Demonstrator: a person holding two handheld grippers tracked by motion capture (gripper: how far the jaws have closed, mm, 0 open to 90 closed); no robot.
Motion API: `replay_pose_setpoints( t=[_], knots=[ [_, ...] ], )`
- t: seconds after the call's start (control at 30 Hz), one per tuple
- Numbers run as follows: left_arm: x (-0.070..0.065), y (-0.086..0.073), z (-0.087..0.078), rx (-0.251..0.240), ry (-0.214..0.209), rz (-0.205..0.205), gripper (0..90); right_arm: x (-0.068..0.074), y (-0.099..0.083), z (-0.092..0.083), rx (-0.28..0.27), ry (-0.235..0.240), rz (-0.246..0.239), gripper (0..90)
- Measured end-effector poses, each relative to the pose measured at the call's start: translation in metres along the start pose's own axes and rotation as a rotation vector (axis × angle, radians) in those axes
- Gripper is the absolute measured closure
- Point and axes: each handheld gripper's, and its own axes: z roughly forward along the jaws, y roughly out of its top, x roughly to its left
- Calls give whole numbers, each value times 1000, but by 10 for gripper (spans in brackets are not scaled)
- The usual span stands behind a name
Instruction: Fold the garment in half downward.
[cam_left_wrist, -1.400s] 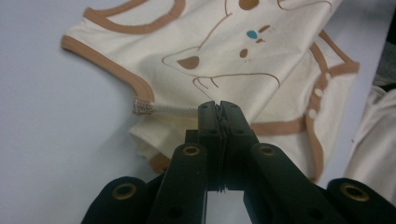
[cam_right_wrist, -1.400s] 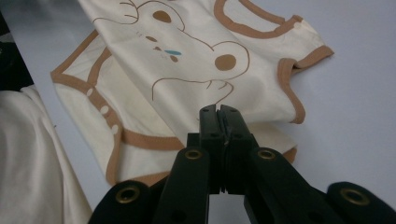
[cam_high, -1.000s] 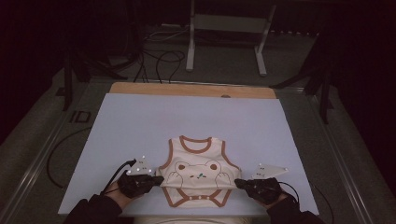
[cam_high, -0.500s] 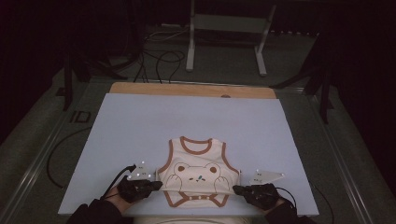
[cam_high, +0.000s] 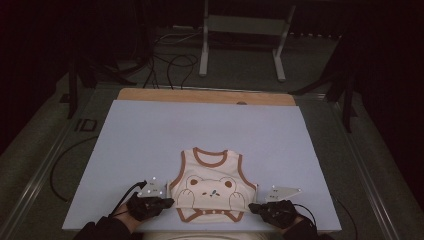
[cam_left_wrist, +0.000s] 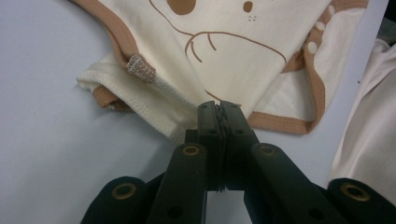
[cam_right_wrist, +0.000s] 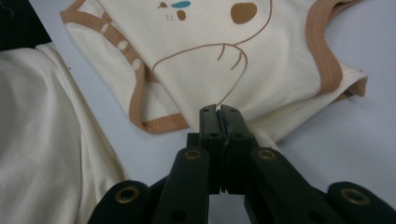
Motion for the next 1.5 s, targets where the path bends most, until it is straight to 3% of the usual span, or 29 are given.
replay_pose_setpoints(
  t=[0.53,0.77,0.83,0.97,1.1,1.2,1.23,1.33,1.4,1.43,1.5],
  knots=[
    [-1,-1,3,16,5,19,846,-2,-4,6,25,1,-17,861],
    [-2,3,-3,-18,20,15,594,0,0,1,2,-4,-24,692],
    [0,5,-7,-25,22,11,575,0,3,-1,-12,-1,-20,613],
    [2,10,-13,-48,10,-2,449,-2,8,-6,-49,7,-7,409],
    [5,17,-18,-66,4,-3,356,-4,15,-10,-80,9,8,283],
    [6,23,-23,-55,-1,23,298,-5,21,-14,-106,19,5,203],
    [6,25,-24,-56,-3,31,235,-5,24,-17,-120,24,-4,174],
    [5,29,-26,-60,-14,39,148,-9,31,-22,-158,55,13,162],
    [5,33,-27,-64,-12,45,114,-10,34,-23,-165,50,9,145],
    [6,37,-28,-55,-15,54,66,-10,39,-24,-162,39,-19,135],
    [7,41,-29,-55,-16,59,23,-10,44,-25,-167,40,-30,131]
  ],
)
